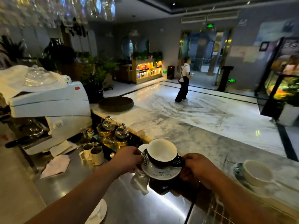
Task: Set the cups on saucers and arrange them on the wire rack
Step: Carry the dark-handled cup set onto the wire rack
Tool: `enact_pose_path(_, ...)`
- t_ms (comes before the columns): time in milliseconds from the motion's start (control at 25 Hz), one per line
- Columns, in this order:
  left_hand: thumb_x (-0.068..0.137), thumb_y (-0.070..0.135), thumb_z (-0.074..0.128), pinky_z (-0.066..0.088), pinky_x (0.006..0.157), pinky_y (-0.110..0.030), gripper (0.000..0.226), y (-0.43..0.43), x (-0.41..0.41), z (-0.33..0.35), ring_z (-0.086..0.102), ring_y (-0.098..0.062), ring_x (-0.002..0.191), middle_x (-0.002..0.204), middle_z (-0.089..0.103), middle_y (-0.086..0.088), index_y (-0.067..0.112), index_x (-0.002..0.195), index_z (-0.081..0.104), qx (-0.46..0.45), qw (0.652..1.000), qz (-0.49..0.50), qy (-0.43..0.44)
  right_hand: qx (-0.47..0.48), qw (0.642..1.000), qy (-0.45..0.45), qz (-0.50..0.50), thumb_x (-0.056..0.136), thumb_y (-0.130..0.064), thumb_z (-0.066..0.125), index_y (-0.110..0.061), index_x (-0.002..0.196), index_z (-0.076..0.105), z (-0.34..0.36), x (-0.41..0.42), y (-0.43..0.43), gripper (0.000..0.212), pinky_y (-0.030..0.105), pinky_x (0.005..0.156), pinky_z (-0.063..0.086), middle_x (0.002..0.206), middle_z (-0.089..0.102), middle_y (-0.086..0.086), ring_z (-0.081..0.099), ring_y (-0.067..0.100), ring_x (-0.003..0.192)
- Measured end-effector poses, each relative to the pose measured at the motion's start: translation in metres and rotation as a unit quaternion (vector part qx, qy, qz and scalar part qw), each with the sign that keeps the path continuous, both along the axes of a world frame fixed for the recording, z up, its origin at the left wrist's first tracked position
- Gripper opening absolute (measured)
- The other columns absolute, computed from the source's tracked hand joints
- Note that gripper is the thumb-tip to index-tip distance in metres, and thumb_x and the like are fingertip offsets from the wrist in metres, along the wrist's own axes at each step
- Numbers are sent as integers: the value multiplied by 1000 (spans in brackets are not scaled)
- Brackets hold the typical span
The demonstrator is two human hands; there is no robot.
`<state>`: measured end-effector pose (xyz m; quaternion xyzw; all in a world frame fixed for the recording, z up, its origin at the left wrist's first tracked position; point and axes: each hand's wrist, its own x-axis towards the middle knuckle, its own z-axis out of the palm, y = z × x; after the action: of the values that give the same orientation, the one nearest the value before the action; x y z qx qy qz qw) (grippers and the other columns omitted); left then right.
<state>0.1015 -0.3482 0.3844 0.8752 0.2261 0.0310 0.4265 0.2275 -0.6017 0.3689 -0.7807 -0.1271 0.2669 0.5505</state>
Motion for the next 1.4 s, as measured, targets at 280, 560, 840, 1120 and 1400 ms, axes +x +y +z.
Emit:
enact_pose_path(280, 75, 25, 70, 48, 45, -20, 11, -119, 30, 42, 67, -4, 50, 65, 78, 5, 19, 73, 79, 27, 996, -85, -16, 6, 995, -25, -95, 95, -3, 61, 2, 91, 72, 48, -23, -139, 13, 29, 43, 57, 68, 76, 22, 74, 29, 54)
enact_pose_path(560, 81, 23, 71, 41, 39, -11, 14, -251, 68, 40, 64, 2, 45, 60, 77, 9, 22, 72, 81, 32, 977, -210, -15, -3, 982, -12, -187, 98, -2, 57, 1, 96, 72, 54, -49, -283, 15, 43, 64, 64, 77, 78, 24, 77, 36, 68)
enact_pose_path(840, 84, 15, 68, 46, 43, -20, 14, -360, 89, 16, 65, -7, 46, 68, 79, -5, 11, 82, 82, -28, 960, -277, -8, -52, 970, -21, -235, 98, 2, 57, 0, 95, 71, 35, -62, -395, 13, 34, 61, 62, 75, 78, 17, 77, 29, 68)
enact_pose_path(1120, 86, 12, 70, 50, 48, -24, 6, -404, 111, -26, 66, -11, 51, 68, 79, -4, 14, 86, 76, -29, 961, -274, 22, -90, 964, 24, -250, 100, -7, 59, -8, 97, 71, -2, -49, -430, 13, 32, 61, 64, 78, 80, 12, 79, 27, 74)
enact_pose_path(1400, 82, 18, 71, 59, 66, -37, 11, -407, 138, -61, 72, -20, 70, 79, 78, -3, 15, 87, 80, 23, 956, -287, 50, -156, 956, 50, -245, 99, -12, 61, -13, 93, 70, -32, -23, -421, 11, 37, 72, 66, 89, 79, 15, 79, 24, 77)
